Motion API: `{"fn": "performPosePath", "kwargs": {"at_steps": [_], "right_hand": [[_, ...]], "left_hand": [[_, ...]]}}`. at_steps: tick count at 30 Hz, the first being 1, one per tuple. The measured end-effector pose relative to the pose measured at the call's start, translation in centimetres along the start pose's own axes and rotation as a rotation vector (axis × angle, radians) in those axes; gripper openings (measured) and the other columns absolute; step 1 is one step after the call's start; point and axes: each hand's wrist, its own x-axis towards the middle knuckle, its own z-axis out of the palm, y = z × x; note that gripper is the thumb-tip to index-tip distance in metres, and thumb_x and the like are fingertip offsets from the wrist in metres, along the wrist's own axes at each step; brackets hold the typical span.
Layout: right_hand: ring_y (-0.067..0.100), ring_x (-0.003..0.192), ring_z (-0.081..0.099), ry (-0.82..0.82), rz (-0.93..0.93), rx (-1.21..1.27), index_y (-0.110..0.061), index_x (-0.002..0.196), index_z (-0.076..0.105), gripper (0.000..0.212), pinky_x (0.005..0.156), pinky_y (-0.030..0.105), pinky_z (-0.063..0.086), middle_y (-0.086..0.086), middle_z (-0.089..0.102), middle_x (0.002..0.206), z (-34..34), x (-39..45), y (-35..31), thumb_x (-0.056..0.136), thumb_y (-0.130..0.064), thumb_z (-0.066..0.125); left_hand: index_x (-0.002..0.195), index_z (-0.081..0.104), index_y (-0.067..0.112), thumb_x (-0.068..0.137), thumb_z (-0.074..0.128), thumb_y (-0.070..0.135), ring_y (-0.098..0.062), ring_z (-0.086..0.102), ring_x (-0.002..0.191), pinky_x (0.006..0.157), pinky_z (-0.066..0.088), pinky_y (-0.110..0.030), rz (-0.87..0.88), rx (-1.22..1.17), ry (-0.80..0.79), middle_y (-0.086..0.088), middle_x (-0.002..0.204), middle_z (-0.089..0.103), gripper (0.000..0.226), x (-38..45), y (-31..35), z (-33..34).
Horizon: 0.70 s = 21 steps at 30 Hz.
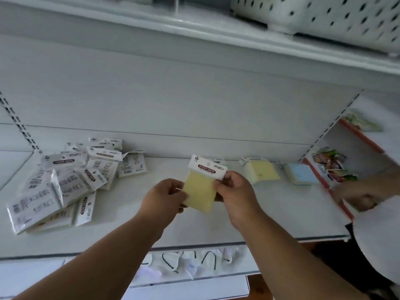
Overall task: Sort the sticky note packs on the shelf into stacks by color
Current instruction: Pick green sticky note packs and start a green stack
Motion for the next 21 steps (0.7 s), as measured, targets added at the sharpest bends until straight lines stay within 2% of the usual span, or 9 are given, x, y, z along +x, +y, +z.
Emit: {"fn": "performPosePath", "kwargs": {"at_steps": [2,4,7,9,12,14,17,21], "right_hand": [[0.028,0.081,0.070,0.096,-0.027,-0.060,-0.015,0.092,0.057,0.021,0.069,0.044,0.060,0.006,0.070,0.087,-2.9,1.6,0.0,0.081,-0.002,0.068],[0.023,0.071,0.067,0.181,-0.085,-0.244,-0.020,0.082,0.053,0.021,0.069,0.044,0.060,0.001,0.066,0.077,-6.3,3.4,-0.1,0.078,-0.014,0.073],[0.017,0.075,0.064,0.212,-0.168,-0.481,-0.025,0.076,0.055,0.016,0.075,0.039,0.056,-0.009,0.064,0.078,-11.5,6.5,-0.8,0.078,-0.026,0.071],[0.013,0.081,0.060,0.178,-0.212,-0.600,-0.025,0.085,0.058,0.010,0.075,0.029,0.050,-0.012,0.062,0.086,-14.3,8.6,-1.5,0.081,-0.022,0.067],[0.013,0.091,0.059,0.076,-0.240,-0.697,-0.022,0.107,0.062,0.026,0.080,0.026,0.048,-0.006,0.063,0.103,-17.1,11.7,-2.0,0.082,-0.018,0.065],[0.016,0.097,0.060,0.043,-0.266,-0.723,-0.019,0.114,0.062,0.033,0.082,0.025,0.046,-0.002,0.064,0.111,-18.1,13.3,-1.8,0.082,-0.015,0.064],[0.020,0.098,0.062,0.043,-0.260,-0.739,-0.017,0.111,0.061,0.031,0.079,0.023,0.044,0.000,0.066,0.110,-18.8,14.8,-1.5,0.080,-0.011,0.063],[0.025,0.097,0.060,0.006,-0.258,-0.882,-0.015,0.100,0.063,0.018,0.077,0.028,0.043,0.005,0.066,0.104,-19.3,15.4,-0.5,0.081,-0.017,0.063]], "left_hand": [[0.093,0.069,0.021,0.084,0.061,0.008,-0.022,0.069,0.080,0.081,0.059,-0.042,0.005,0.035,-0.014,-0.003,0.086,0.072,0.017,0.7,0.9,3.0],[0.094,0.070,0.021,0.084,0.063,0.010,-0.017,0.067,0.073,0.080,0.059,-0.039,0.020,0.062,-0.014,-0.002,0.084,0.072,0.017,1.3,2.0,6.8],[0.099,0.069,0.021,0.084,0.066,0.014,-0.015,0.067,0.070,0.079,0.059,-0.037,0.048,0.107,0.024,0.002,0.081,0.073,0.017,2.3,3.6,12.9],[0.104,0.067,0.022,0.083,0.068,0.019,-0.014,0.069,0.071,0.078,0.059,-0.037,0.078,0.162,0.058,0.005,0.078,0.073,0.021,3.3,4.5,16.3],[0.107,0.065,0.022,0.080,0.072,0.025,-0.014,0.069,0.075,0.077,0.058,-0.037,0.137,0.265,0.165,0.009,0.078,0.072,0.027,5.3,5.7,20.0],[0.106,0.065,0.021,0.080,0.073,0.028,-0.012,0.066,0.079,0.071,0.053,-0.029,0.163,0.347,0.238,0.011,0.081,0.071,0.028,6.2,6.2,21.8],[0.109,0.064,0.020,0.082,0.072,0.032,-0.012,0.062,0.084,0.069,0.041,-0.022,0.175,0.487,0.269,0.011,0.089,0.068,0.030,6.9,5.9,23.6],[0.123,0.061,0.021,0.083,0.070,0.039,-0.017,0.062,0.104,0.087,0.046,-0.025,0.179,0.658,0.227,0.002,0.116,0.064,0.045,7.0,4.8,24.8]]}}
